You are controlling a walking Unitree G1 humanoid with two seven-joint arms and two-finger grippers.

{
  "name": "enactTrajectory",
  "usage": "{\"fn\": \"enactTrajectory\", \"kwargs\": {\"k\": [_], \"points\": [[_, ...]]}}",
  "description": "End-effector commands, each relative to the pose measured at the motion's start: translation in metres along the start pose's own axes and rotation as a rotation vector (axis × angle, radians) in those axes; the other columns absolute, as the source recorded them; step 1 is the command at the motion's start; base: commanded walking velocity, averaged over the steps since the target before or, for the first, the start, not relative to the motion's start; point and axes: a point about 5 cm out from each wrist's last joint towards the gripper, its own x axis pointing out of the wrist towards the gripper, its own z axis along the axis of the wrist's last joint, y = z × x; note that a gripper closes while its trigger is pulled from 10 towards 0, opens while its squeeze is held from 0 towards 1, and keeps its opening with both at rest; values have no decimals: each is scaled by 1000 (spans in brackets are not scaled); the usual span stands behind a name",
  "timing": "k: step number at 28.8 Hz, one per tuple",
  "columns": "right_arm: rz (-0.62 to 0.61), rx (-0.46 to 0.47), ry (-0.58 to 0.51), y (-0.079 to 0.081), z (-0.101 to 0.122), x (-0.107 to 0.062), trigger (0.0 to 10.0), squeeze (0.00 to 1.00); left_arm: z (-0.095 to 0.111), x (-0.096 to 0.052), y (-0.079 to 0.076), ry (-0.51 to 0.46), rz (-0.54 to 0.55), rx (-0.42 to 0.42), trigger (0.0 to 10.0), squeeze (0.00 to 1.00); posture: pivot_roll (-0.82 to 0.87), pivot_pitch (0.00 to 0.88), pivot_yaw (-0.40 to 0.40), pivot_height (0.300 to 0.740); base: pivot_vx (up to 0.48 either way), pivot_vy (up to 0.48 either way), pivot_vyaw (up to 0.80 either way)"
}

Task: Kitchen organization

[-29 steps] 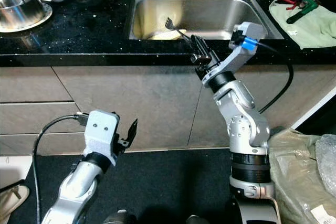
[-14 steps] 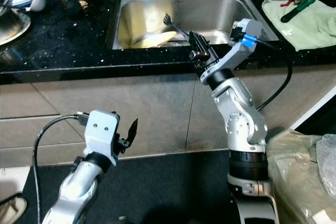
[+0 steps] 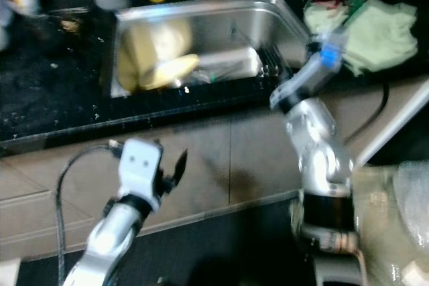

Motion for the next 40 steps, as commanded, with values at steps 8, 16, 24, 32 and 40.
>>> {"fn": "enactTrajectory", "kwargs": {"k": [8, 16, 24, 32, 40], "points": [[36, -61, 32, 8, -7, 3, 10000, 0, -7, -3, 3, 35, 14, 7, 10000, 0, 65, 82, -56, 740, 318, 0, 0], [86, -219, 122, 17, -19, 5, 10000, 0, -8, -2, 4, 45, 22, 1, 10000, 0, 66, 82, -59, 740, 73, 0, 0], [132, -278, 170, 23, -24, 8, 10000, 0, -5, -3, -5, 23, -62, -21, 10000, 0, 67, 78, -66, 740, 0, 0, 0], [136, -333, 195, 24, -28, 15, 10000, 0, 3, -10, -32, -16, -325, -67, 10000, 0, 69, 74, -69, 740, 0, 0, 0], [185, -527, 301, 44, -46, 42, 10000, 0, -1, -15, -44, 37, -457, -92, 10000, 0, 80, 72, -73, 740, 0, 0, 0]]}}
